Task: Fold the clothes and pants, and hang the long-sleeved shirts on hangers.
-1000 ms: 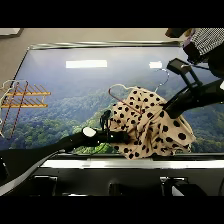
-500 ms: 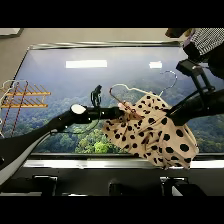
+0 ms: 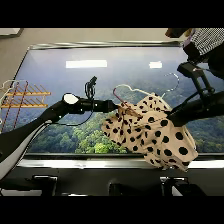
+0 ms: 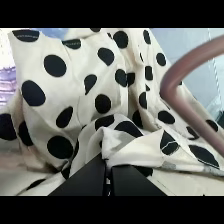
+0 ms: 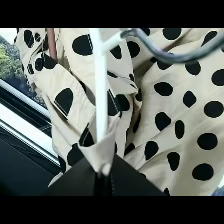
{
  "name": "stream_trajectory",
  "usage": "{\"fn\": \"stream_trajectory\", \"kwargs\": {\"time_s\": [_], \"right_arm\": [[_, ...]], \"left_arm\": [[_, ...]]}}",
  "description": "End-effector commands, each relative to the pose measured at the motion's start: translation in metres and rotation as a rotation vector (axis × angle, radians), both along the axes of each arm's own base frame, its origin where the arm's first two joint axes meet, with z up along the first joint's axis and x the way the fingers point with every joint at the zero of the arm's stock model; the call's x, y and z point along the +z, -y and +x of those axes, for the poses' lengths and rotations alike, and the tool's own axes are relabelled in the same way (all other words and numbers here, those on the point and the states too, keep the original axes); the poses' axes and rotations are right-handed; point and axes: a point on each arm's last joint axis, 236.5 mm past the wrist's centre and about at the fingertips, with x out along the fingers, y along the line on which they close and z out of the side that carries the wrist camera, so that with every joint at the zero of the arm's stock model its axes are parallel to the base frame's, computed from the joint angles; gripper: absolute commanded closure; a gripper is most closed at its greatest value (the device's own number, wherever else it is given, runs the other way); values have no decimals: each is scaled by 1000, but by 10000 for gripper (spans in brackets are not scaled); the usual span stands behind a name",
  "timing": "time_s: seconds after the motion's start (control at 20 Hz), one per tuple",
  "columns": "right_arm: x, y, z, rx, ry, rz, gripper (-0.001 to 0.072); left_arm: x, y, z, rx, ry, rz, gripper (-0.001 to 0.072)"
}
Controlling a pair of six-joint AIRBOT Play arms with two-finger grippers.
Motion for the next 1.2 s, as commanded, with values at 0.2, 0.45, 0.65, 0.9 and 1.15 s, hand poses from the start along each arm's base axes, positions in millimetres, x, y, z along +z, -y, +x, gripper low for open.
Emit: {"fn": "stream_trajectory", "kwargs": {"time_s": [0.2, 0.45, 0.65, 0.9, 1.15], "right_arm": [[-9, 6, -1, 18, -36, -32, 688], [-4, 6, -3, 14, -12, -34, 688], [-5, 7, 10, -1, 18, -32, 688], [-10, 7, 12, 1, -2, -34, 688], [-9, 7, 12, -10, -4, -30, 688]], "left_arm": [[-11, 21, -41, -119, -100, 0, 682], [-19, 3, -23, -62, -141, -2, 661], [-26, 4, -50, -180, -191, -5, 311], [-25, 2, -42, -200, -116, 1, 310], [-21, 25, -10, -224, -46, -17, 310]]}}
